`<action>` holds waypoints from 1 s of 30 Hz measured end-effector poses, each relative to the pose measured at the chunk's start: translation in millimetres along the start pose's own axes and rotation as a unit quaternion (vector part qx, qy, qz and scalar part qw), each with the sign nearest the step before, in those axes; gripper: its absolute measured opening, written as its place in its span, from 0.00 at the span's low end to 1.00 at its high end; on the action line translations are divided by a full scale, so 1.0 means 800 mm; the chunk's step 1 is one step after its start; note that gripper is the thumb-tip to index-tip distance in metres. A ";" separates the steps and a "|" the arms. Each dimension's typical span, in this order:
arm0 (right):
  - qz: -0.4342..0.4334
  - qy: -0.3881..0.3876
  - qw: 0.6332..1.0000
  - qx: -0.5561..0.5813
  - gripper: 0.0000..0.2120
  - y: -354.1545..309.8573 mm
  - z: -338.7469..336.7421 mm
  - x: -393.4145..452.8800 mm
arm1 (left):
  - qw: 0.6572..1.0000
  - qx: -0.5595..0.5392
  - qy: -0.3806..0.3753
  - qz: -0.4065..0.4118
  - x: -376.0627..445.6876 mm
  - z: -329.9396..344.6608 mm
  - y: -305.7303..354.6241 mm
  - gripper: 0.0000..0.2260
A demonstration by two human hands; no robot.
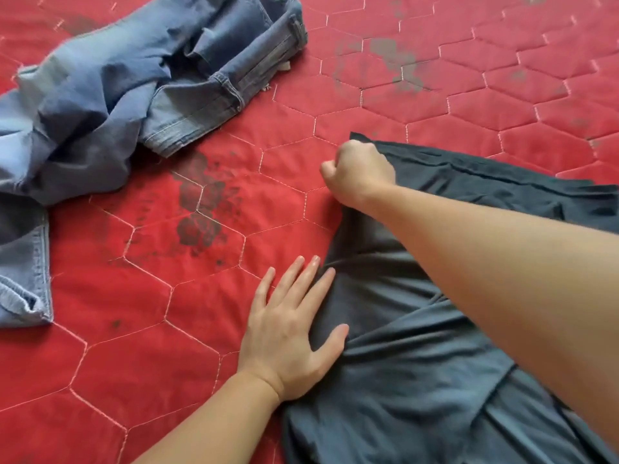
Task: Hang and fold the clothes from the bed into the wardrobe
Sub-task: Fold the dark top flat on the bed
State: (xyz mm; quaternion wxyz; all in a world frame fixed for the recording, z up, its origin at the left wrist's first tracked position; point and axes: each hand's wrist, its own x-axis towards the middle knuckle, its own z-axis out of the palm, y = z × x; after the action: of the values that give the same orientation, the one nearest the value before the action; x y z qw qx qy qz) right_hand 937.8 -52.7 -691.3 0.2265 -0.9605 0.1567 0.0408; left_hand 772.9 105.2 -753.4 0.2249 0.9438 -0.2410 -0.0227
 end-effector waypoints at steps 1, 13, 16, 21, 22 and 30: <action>-0.001 0.007 0.996 0.085 0.14 -0.007 0.001 0.004 | 1.000 -0.007 -0.002 0.002 0.000 -0.001 0.000 0.31; -0.049 -0.018 0.990 -0.132 0.19 0.065 -0.018 -0.013 | 0.998 0.056 -0.025 0.000 0.004 0.002 0.001 0.30; -0.027 0.010 0.999 -0.037 0.13 0.038 -0.004 -0.003 | 0.998 0.059 -0.022 0.003 0.004 0.002 -0.001 0.30; -0.024 0.004 0.985 0.173 0.18 0.045 0.003 -0.005 | 0.998 0.061 -0.018 0.007 0.005 0.003 -0.002 0.30; -0.057 0.017 0.981 0.187 0.15 0.057 -0.004 -0.017 | 0.998 0.059 -0.018 0.005 0.005 0.004 -0.002 0.30; -0.105 0.171 0.977 -0.072 0.07 0.313 -0.132 -0.114 | 0.997 0.070 -0.026 -0.007 0.005 0.006 -0.003 0.32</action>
State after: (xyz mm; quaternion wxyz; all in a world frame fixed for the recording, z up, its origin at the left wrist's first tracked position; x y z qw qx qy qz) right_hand 772.3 -286.7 -688.9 0.1297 -0.9780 0.0880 -0.1374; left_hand 777.1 103.4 -758.7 0.1514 0.9582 -0.2407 -0.0317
